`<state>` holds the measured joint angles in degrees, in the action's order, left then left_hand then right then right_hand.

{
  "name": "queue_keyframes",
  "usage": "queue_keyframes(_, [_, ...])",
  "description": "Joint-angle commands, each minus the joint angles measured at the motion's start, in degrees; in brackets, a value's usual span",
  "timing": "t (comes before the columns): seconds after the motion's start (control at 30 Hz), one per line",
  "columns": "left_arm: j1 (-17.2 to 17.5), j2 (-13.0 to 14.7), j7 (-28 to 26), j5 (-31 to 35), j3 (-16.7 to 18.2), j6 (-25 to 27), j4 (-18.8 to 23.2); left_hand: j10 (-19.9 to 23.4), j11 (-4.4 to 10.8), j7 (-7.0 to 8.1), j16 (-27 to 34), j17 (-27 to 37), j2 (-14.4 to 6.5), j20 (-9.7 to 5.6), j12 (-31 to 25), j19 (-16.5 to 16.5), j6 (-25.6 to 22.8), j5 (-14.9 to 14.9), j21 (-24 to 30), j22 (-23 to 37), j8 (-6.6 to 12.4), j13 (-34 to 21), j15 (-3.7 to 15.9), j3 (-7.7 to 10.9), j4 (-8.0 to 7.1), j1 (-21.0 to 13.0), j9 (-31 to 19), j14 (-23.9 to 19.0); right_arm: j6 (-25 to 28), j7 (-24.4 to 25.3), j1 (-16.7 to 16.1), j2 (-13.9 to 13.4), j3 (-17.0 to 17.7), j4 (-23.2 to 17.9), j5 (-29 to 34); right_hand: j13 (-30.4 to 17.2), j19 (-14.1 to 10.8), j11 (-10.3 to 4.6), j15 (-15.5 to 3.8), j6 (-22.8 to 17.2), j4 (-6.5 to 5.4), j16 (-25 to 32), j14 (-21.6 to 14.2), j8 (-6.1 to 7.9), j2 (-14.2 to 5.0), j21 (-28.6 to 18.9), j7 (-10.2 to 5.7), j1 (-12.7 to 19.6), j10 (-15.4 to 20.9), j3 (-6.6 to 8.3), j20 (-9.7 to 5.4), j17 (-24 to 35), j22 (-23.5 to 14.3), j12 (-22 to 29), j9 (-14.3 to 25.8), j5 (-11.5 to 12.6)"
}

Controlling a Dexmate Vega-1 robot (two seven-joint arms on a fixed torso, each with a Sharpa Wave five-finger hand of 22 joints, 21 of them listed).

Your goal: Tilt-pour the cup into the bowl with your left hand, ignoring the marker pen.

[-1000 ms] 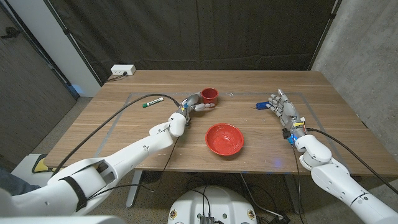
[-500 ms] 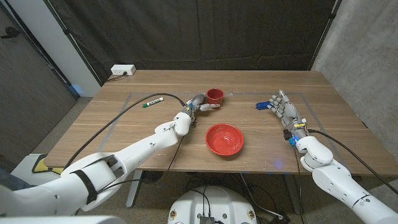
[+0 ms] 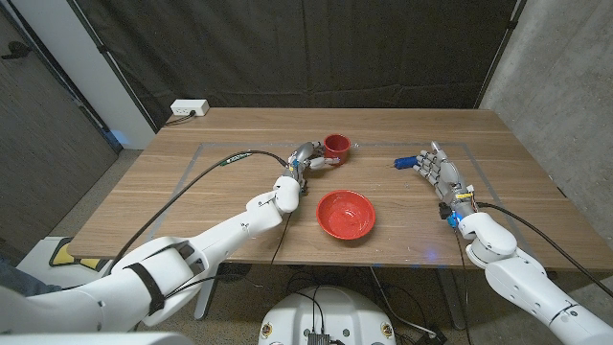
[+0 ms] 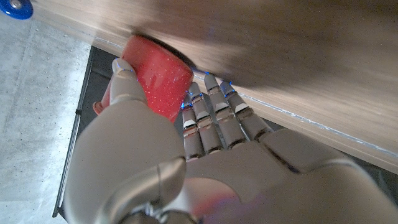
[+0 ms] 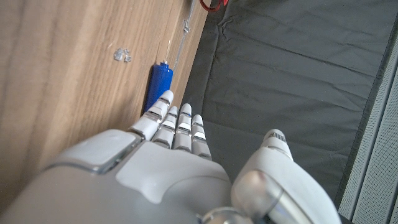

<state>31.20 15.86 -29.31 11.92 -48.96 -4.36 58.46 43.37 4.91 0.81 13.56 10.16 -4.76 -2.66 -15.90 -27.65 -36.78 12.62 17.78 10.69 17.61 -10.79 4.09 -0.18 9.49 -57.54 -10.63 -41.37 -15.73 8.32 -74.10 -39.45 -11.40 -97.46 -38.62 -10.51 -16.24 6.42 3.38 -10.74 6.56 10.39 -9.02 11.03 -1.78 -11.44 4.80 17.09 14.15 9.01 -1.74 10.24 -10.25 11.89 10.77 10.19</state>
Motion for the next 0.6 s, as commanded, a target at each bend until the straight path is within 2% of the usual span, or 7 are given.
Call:
queue_keyframes(0.03, [2.1,1.5,-1.7,-1.5,1.6,0.0,3.4,4.0,3.59,2.60,-0.4,0.0,-6.3,-2.27,0.4,-0.2,-12.1,-0.2,-0.1,-0.1,1.98,-0.3,5.30,4.57,-4.00,-6.4,-0.1,0.0,0.4,0.0,-0.3,0.0,-0.2,-0.5,0.2,-0.2,-0.6,-0.08,0.03,-0.4,0.00,0.4,-0.7,0.31,-0.48,-0.2,-0.29,0.3,0.5,-0.13,0.03,0.2,-0.2,0.6,0.2,0.4])
queue_keyframes(0.4, [8.5,8.8,-4.5,0.0,6.2,7.5,19.1,4.6,3.43,2.42,-0.8,0.0,-6.1,-2.28,0.9,-0.4,-12.7,-0.4,-0.2,-0.1,1.58,-0.4,5.41,5.41,-4.78,-6.3,0.0,-0.7,0.3,-0.4,0.7,0.6,-1.1,0.2,0.5,-0.2,-0.7,-0.08,0.08,-0.4,-0.01,0.3,-0.8,0.32,-0.51,-0.2,-0.24,0.3,0.6,-0.14,0.02,0.2,-0.2,0.6,0.2,0.4])
queue_keyframes(0.6, [11.6,11.7,-6.0,0.0,9.3,9.0,24.6,4.7,3.14,2.17,-1.1,0.0,-6.0,-2.92,1.3,0.0,-12.5,-0.5,-0.5,-0.1,1.16,-0.4,5.67,5.93,-4.98,-6.5,0.0,-0.7,0.0,-0.8,1.8,1.1,-1.8,1.0,0.9,-0.2,-0.7,-0.07,0.04,-0.4,0.00,0.3,-0.7,0.31,-0.53,-0.2,-0.23,0.3,0.6,-0.14,0.02,0.2,-0.2,0.6,0.2,0.4])
